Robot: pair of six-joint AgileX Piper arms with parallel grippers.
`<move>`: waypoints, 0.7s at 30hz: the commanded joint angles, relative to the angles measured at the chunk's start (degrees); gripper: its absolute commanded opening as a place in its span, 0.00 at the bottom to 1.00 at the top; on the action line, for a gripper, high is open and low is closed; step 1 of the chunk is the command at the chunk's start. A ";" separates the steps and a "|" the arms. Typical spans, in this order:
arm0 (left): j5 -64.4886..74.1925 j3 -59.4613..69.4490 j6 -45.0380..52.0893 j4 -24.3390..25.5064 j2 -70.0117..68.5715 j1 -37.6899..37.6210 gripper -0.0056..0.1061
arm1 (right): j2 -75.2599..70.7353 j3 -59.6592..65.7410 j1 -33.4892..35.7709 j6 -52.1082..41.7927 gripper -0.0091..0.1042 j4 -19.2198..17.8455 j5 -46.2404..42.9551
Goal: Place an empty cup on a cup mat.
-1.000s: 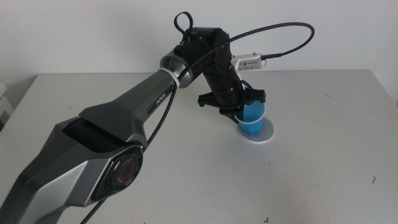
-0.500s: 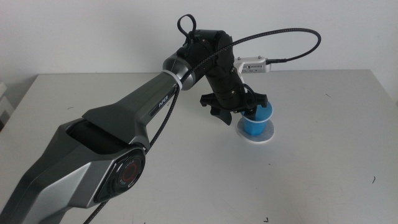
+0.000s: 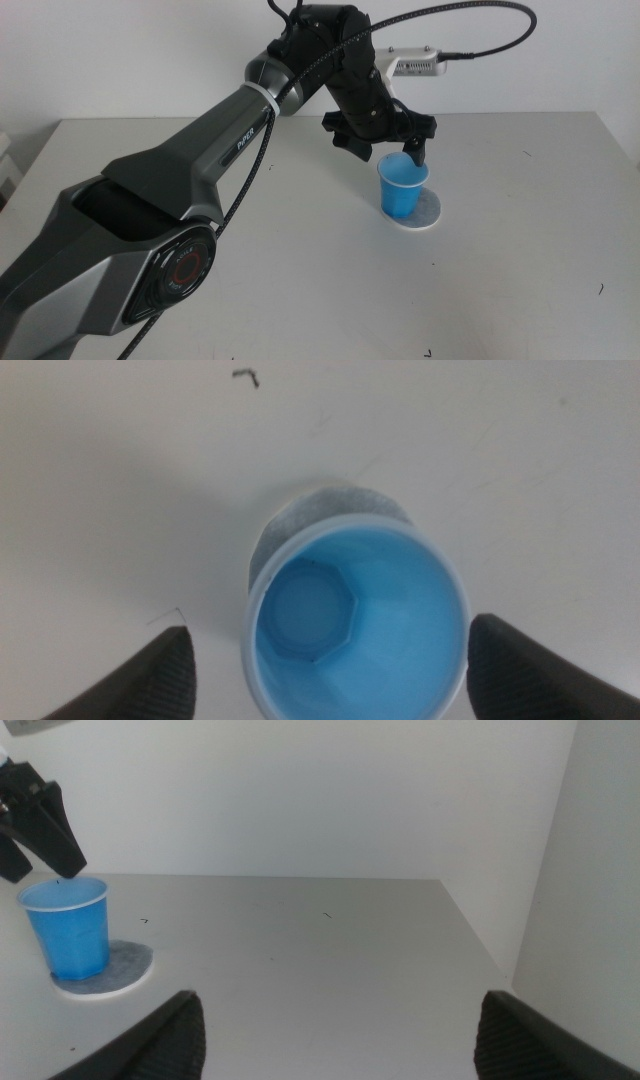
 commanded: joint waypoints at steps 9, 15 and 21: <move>-2.96 -1.85 1.65 -3.86 -12.07 -0.19 0.87 | -1.49 -0.48 0.03 -0.29 0.91 -0.79 -4.30; -2.87 -1.85 4.05 -3.92 -18.26 0.51 0.87 | -1.49 -0.48 0.03 -0.29 0.91 -0.79 -4.30; -0.57 -1.85 10.95 -4.43 -25.97 2.77 0.87 | -1.49 -0.48 0.03 -0.29 0.91 -0.79 -4.30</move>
